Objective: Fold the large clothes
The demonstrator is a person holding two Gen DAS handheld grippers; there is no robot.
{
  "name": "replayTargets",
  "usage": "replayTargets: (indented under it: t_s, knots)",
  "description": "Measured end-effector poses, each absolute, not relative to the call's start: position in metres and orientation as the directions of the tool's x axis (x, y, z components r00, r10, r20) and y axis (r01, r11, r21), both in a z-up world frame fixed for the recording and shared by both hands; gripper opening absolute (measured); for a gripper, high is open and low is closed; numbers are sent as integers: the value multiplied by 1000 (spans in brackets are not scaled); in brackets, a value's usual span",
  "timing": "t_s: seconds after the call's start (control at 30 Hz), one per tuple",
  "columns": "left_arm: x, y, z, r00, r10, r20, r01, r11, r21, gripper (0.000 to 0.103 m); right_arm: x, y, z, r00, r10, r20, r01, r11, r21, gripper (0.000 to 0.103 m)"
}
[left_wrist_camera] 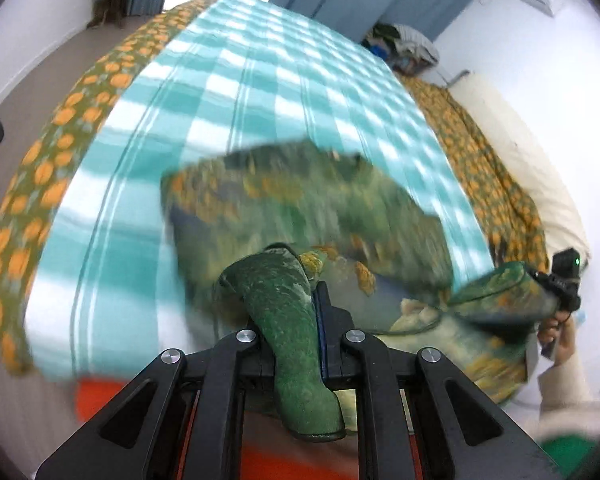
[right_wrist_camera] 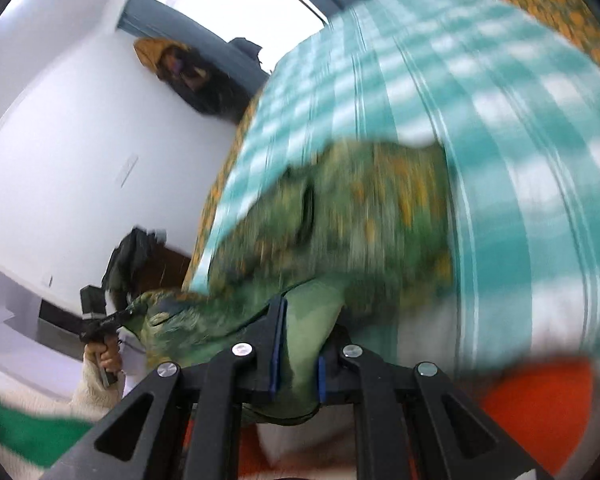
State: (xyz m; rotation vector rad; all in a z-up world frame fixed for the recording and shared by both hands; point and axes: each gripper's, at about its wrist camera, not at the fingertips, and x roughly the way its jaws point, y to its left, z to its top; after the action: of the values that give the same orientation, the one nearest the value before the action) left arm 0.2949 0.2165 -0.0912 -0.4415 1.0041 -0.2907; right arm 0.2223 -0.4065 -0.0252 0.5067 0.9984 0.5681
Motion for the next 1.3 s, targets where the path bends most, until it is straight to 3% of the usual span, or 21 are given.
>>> replayTargets:
  t_s: [0.07, 0.2, 0.33, 0.4, 0.47, 0.5, 0.53, 0.57, 0.63, 0.73, 0.83, 0.93, 0.97, 1.0, 1.03, 1.07, 1.1, 1.23, 1.3]
  knots:
    - [336, 230, -109, 529, -413, -742, -17, 868, -495, 14, 262, -397, -30, 454, 627, -632, -214, 766, 606, 13]
    - [391, 238, -144, 536, -395, -746, -77, 857, -509, 32, 328, -386, -63, 495, 556, -668, -176, 817, 549, 13]
    - [416, 242, -170, 459, -419, -784, -160, 829, -536, 37, 376, -385, -119, 473, 517, -713, -27, 818, 575, 17]
    - [417, 250, -164, 459, -460, -760, -166, 796, -582, 42, 380, -390, -135, 470, 529, -706, 52, 782, 621, 28]
    - [414, 261, -156, 474, -511, -717, -155, 753, -639, 52, 381, -396, -139, 490, 573, -657, 90, 716, 692, 66]
    - [408, 272, -149, 508, -496, -704, -155, 751, -642, 73, 380, -399, -134, 511, 591, -625, 86, 688, 721, 79]
    - [399, 281, -140, 552, -425, -718, -178, 781, -599, 87, 379, -402, -127, 534, 598, -598, 65, 676, 734, 94]
    - [395, 287, -133, 582, -375, -721, -196, 796, -572, 103, 377, -403, -122, 550, 593, -588, 48, 680, 731, 95]
    - [381, 305, -131, 629, -336, -701, -199, 803, -563, 102, 375, -408, -111, 564, 576, -591, 23, 705, 708, 95]
    - [375, 302, -151, 582, -368, -725, -175, 814, -554, 102, 376, -404, -107, 534, 486, -692, 9, 815, 579, 95]
    - [385, 265, -184, 509, -289, -811, -176, 887, -426, 101, 378, -381, -119, 480, 382, -790, -61, 913, 404, 95]
    - [406, 226, -204, 497, -223, -839, -163, 925, -342, 95, 384, -352, -135, 474, 312, -823, -99, 948, 303, 95]
    - [411, 218, -208, 491, -221, -843, -151, 931, -333, 79, 385, -341, -139, 483, 285, -828, -114, 958, 264, 95]
    - [420, 203, -214, 470, -214, -856, -130, 943, -307, 44, 386, -331, -141, 487, 251, -836, -122, 968, 219, 92]
    - [424, 195, -214, 452, -158, -878, -152, 956, -250, 24, 386, -323, -143, 486, 217, -847, -124, 976, 179, 64]
    - [425, 193, -211, 452, -139, -881, -161, 959, -234, 10, 384, -313, -140, 487, 159, -859, -125, 986, 111, 24]
    - [425, 194, -203, 475, -130, -870, -169, 957, -235, 8, 385, -308, -135, 498, 125, -858, -126, 989, 71, 14]
    - [418, 218, -142, 645, -114, -756, -177, 940, -292, 8, 379, -303, -75, 659, 99, -745, -138, 990, 10, 14]
    - [424, 214, -132, 675, -56, -736, -180, 954, -238, 8, 382, -303, -54, 725, 96, -682, -138, 990, -8, 14]
